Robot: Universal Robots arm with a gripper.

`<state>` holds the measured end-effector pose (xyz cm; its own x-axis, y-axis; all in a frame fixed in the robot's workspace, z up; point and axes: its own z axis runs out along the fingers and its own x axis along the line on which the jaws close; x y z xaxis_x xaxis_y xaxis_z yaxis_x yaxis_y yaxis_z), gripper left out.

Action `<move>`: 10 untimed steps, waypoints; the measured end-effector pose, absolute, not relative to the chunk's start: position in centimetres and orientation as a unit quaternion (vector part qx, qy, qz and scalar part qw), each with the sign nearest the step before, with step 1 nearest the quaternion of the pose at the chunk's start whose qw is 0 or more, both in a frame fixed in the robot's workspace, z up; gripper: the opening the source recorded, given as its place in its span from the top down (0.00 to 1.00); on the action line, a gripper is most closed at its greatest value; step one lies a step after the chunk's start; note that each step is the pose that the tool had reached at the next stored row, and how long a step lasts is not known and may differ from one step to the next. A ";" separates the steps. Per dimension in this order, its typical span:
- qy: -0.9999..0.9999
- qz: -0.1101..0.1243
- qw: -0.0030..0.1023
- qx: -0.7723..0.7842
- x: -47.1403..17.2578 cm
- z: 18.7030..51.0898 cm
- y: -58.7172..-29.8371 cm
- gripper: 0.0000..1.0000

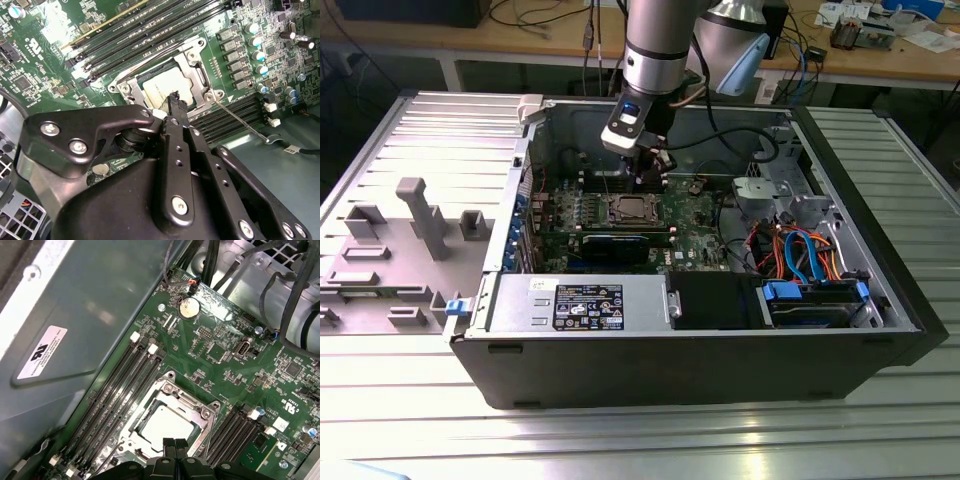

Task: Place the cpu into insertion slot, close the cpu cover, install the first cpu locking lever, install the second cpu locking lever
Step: 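Install the first cpu locking lever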

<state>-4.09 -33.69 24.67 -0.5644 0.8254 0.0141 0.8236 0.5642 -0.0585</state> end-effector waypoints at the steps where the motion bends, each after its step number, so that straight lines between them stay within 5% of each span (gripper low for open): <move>1: -0.885 0.023 0.020 -0.465 -4.1 24.7 -33.7 0.89; 10: -0.891 0.023 0.020 -0.453 -4.1 24.7 -33.7 0.89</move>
